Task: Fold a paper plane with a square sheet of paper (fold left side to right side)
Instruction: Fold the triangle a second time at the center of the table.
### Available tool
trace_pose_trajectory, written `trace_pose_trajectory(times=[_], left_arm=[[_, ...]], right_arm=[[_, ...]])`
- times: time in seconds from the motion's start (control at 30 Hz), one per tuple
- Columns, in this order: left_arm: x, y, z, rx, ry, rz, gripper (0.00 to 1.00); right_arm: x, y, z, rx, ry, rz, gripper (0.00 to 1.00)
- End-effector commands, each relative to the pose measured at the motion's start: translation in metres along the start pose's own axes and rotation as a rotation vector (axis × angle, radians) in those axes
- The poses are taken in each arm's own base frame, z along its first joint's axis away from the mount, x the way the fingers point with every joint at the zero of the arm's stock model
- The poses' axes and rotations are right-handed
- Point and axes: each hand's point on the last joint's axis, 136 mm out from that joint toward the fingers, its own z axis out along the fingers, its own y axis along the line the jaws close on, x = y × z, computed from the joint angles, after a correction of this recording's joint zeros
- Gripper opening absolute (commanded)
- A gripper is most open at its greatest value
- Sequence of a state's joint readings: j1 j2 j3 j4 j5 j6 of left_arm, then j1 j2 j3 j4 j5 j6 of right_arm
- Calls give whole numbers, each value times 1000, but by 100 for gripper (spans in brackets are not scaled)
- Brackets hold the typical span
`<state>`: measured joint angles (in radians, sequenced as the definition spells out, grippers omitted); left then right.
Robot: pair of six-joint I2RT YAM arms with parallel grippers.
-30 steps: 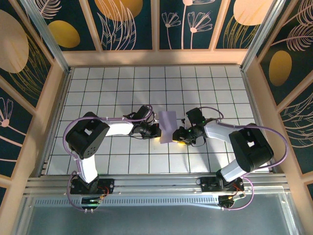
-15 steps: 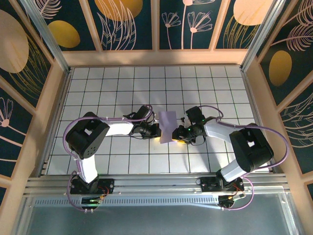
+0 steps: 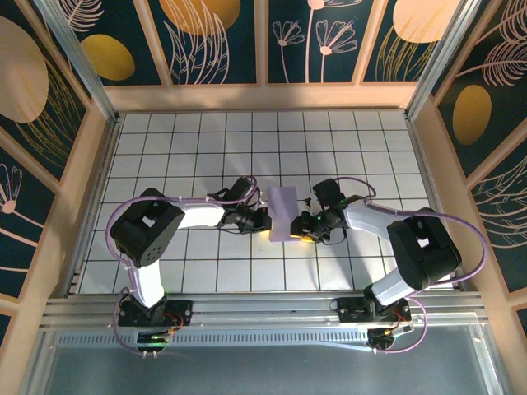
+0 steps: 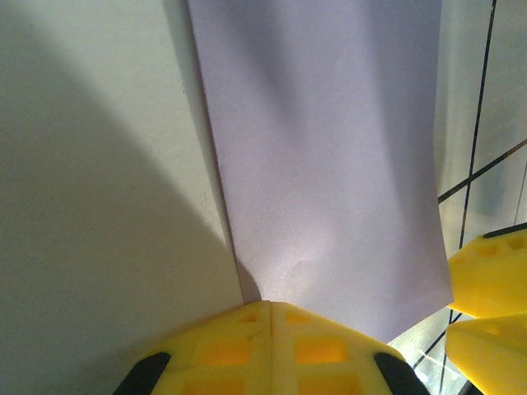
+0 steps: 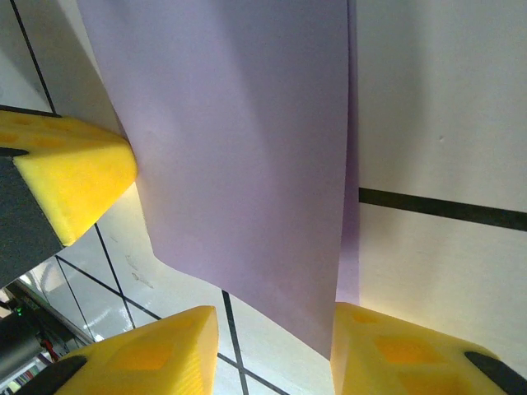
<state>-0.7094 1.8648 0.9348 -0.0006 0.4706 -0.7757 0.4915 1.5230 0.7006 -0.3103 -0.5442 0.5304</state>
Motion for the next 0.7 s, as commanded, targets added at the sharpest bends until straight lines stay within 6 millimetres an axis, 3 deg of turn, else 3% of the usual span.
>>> trace_pose_trajectory(times=[0.0,0.67], left_arm=[[17,28,8,-95,40,-38,3],[17,27,7,-90,39,-32,3]], right_arm=[[-8,9,-5,-38,-37,-9,40],[-49,15,0,-160,-114,12,40]])
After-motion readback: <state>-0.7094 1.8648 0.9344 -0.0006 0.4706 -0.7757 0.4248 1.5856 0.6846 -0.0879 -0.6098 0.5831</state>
